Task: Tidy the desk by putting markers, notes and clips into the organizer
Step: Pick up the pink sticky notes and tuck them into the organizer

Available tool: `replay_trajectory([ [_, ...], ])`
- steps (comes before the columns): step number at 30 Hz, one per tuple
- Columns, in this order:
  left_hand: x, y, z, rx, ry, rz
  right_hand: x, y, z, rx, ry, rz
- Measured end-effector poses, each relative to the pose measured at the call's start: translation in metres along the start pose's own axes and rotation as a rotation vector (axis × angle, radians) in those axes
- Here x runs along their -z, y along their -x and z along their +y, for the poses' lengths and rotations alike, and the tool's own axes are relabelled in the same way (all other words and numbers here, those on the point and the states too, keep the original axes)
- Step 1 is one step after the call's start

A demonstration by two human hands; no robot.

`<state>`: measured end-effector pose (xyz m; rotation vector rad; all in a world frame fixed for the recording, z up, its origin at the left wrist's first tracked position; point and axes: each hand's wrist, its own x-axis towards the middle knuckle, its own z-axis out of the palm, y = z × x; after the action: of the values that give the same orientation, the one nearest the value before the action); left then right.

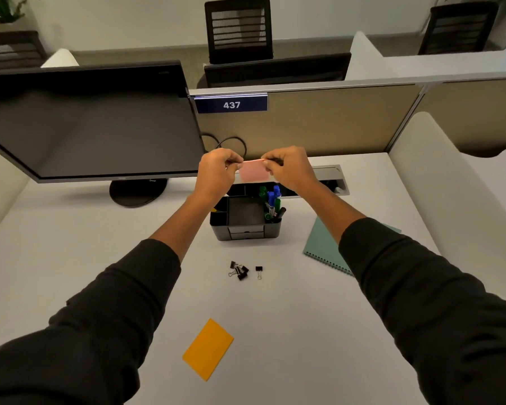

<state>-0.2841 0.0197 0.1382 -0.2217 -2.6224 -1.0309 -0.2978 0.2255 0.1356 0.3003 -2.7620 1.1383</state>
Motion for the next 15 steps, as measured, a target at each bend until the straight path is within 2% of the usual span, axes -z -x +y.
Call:
replay_trajectory([
  [8, -0.034, -0.011, -0.018, 0.018, -0.021, -0.097, -0.015, -0.008, 0.030, -0.056, 0.035, -0.011],
  [15, -0.054, -0.013, -0.034, 0.091, -0.078, -0.174, -0.029, -0.011, 0.047, -0.117, 0.043, -0.100],
])
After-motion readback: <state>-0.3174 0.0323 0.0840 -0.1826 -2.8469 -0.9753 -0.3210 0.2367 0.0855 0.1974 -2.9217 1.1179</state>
